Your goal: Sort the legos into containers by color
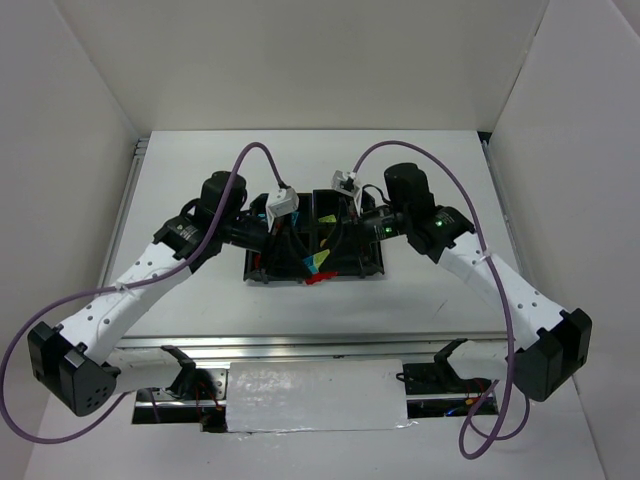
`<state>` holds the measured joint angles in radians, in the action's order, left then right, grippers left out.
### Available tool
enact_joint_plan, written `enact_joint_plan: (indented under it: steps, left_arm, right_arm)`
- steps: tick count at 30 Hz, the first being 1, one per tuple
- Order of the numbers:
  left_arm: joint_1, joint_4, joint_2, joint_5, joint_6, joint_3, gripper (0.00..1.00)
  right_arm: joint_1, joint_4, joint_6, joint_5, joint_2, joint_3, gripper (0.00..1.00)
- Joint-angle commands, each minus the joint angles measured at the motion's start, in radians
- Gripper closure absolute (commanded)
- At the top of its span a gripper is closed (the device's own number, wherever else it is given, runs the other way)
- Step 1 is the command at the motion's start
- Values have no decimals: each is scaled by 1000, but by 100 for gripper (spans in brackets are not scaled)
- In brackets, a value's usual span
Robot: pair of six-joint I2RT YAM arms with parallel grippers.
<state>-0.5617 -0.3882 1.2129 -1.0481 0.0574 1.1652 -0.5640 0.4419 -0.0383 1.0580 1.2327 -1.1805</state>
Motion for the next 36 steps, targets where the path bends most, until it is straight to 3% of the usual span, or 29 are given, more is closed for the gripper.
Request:
enact_joint_plan:
  steps: [1,5,7,8,10,13,14,16,17,18,28,36]
  left_arm:
    - [9,48,-36,-4,-1,27,100]
    - [11,45,-29,-12,1,31,100]
    - [13,46,-24,-15,2,33,100]
    - [13,45,-23,-3,5,34,99]
    - [11,46,-18,25,16,36,85]
    - [13,64,-16,114,54,33,64]
    - [13,74,-16,120,61,34,48]
    - [13,89,-12,120,84,36,42]
    - [14,101,-12,117,90,36,9]
    - [13,109,-13,114,107,30,1]
    - [13,193,-16,48,162,-13,0]
    - [11,170,4,13,140,-18,0]
  right_arm:
    - [-8,32,28,2,10,-59,38]
    - [-8,15,28,31,11,-56,66]
    - [-8,-5,28,59,4,-50,75]
    - [-8,-11,28,62,-1,-48,86]
    - [-8,-38,15,68,-18,-36,99]
    - [-10,-89,-14,71,-38,-16,100]
    - [-10,-97,-23,74,-39,-13,100]
    - [-8,-109,-26,73,-45,-7,100]
    - [-8,-112,-28,68,-47,-5,100]
    - [-8,-118,-29,66,-48,-4,100]
    - [-8,-166,-63,42,-56,10,100]
    - [-8,-200,-87,-21,-78,24,100]
